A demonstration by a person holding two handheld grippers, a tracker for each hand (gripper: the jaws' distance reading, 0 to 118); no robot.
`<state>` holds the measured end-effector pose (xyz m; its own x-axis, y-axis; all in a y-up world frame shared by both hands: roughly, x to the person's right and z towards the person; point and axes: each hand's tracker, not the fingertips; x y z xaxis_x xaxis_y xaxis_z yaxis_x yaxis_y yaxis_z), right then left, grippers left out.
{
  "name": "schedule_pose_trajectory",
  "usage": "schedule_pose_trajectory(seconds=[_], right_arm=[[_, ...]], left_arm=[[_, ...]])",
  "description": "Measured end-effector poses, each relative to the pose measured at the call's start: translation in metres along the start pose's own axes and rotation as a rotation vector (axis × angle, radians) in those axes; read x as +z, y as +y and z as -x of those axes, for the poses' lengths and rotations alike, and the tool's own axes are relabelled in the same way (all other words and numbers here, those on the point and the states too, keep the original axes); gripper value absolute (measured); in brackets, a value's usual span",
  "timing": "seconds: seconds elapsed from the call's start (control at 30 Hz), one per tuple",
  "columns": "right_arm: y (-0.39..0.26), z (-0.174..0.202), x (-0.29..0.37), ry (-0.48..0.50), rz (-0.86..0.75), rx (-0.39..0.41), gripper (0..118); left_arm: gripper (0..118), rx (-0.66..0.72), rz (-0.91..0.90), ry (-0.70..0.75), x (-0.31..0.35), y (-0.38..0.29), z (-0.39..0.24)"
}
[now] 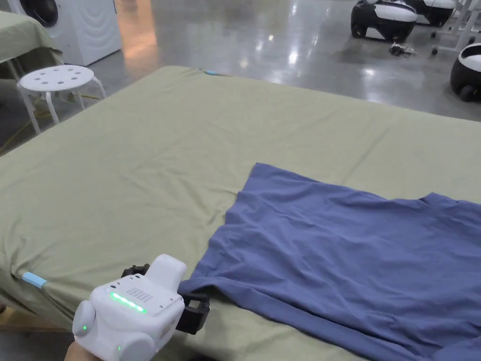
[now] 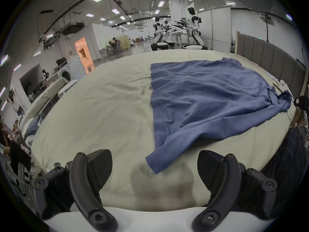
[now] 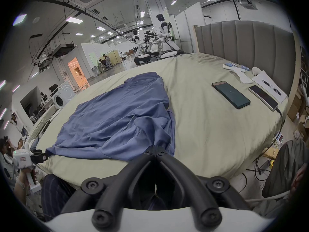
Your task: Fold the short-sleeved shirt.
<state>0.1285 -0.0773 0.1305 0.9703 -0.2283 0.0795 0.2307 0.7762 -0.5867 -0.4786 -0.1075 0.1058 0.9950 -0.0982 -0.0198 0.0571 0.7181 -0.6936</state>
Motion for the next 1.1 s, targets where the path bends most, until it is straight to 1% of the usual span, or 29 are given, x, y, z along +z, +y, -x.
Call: schedule_pose_trajectory(seconds=[0.1, 0.13, 0.17, 0.2, 0.23, 0.27, 0.3, 0.33, 0.37, 0.43, 0.5, 0.53, 0.57, 0.6, 0.63, 0.67, 0.7, 0.73, 0.77, 0.8, 0.87, 0.9, 0.93, 0.97, 1.0, 1.07, 1.1], right_arm=[[0.005, 0.001, -0.002, -0.001, -0.007, -0.001, 0], [0.009, 0.002, -0.001, 0.001, -0.007, -0.002, 0], [0.011, 0.002, -0.002, 0.001, -0.007, -0.005, 0], [0.012, 0.001, -0.003, -0.001, -0.006, -0.008, 0], [0.013, 0.001, -0.004, -0.006, -0.004, -0.009, 0], [0.016, 0.003, -0.003, -0.01, -0.001, -0.007, 0], [0.018, 0.003, -0.004, -0.015, 0.002, -0.008, 0], [0.018, 0.002, -0.005, -0.021, 0.007, -0.009, 0], [0.018, 0.002, -0.007, -0.028, 0.017, -0.009, 0], [0.019, -0.001, -0.012, -0.048, 0.041, 0.006, 0], [0.018, -0.001, -0.015, -0.087, 0.058, 0.05, 0], [0.018, -0.001, -0.014, -0.104, 0.049, 0.069, 4], [0.018, -0.002, -0.015, -0.104, 0.04, 0.065, 22], [0.019, -0.003, -0.016, -0.106, 0.046, 0.068, 68], [0.02, -0.003, -0.019, -0.111, 0.058, 0.072, 107], [0.022, 0.0, -0.02, -0.114, 0.067, 0.078, 118], [0.025, 0.003, -0.015, -0.11, 0.007, 0.095, 114], [0.027, 0.005, -0.018, -0.098, 0.021, 0.099, 116], [0.03, 0.008, -0.024, -0.105, 0.052, 0.112, 118], [0.029, 0.005, -0.03, -0.107, 0.072, 0.128, 118], [0.03, 0.009, -0.038, -0.093, 0.088, 0.145, 118], [0.03, 0.013, -0.043, -0.077, 0.113, 0.157, 110], [0.026, 0.011, -0.046, -0.064, 0.122, 0.164, 85], [0.023, 0.011, -0.05, -0.066, 0.12, 0.162, 22], [0.024, 0.011, -0.058, -0.08, 0.139, 0.149, 2], [0.024, 0.001, -0.057, -0.052, 0.2, 0.068, 2], [0.024, -0.002, -0.048, -0.04, 0.174, 0.064, 2]], left_arm=[[102, -0.011, 0.05, -0.012, -0.029, -0.003, 0.01], [89, -0.01, 0.063, -0.03, -0.033, -0.001, 0.013], [40, 0.005, 0.074, -0.047, -0.036, 0.001, 0.016], [5, 0.046, 0.067, -0.097, -0.025, 0.004, 0.007], [5, 0.1, 0.037, -0.128, -0.024, 0.006, 0.006], [5, 0.146, -0.02, -0.048, -0.022, 0.009, 0.009], [5, 0.136, 0.057, -0.115, -0.027, 0.011, 0.011], [5, 0.124, 0.092, -0.119, -0.033, 0.005, 0.007], [5, 0.093, 0.056, -0.074, -0.034, 0.002, 0.004], [5, 0.085, 0.06, -0.11, -0.032, 0.003, 0.006], [5, 0.095, 0.03, -0.107, -0.019, 0.01, 0.006], [5, 0.107, 0.022, -0.114, -0.017, 0.012, 0.008], [5, 0.117, 0.02, -0.118, -0.016, 0.013, 0.01], [5, 0.121, 0.018, -0.116, -0.008, 0.02, 0.006], [5, 0.088, 0.017, -0.089, -0.006, 0.023, 0.007], [5, 0.092, 0.02, -0.091, -0.005, 0.024, 0.006], [5, 0.093, 0.021, -0.09, -0.006, 0.024, 0.006], [5, 0.091, 0.022, -0.093, -0.007, 0.021, 0.003], [5, 0.274, 0.109, -0.276, -0.011, 0.011, -0.012], [5, 0.262, 0.104, -0.264, -0.012, 0.011, -0.012], [5, 0.266, 0.113, -0.255, -0.015, 0.01, -0.013], [5, 0.267, 0.115, -0.25, -0.015, 0.009, -0.013], [5, 0.269, 0.116, -0.253, -0.015, 0.008, -0.012], [5, 0.278, 0.12, -0.257, -0.016, 0.008, -0.012], [5, 0.291, 0.128, -0.264, -0.019, 0.006, -0.008], [5, 0.299, 0.14, -0.268, -0.021, 0.006, -0.004], [5, 0.291, 0.147, -0.272, -0.019, 0.008, -0.001]])
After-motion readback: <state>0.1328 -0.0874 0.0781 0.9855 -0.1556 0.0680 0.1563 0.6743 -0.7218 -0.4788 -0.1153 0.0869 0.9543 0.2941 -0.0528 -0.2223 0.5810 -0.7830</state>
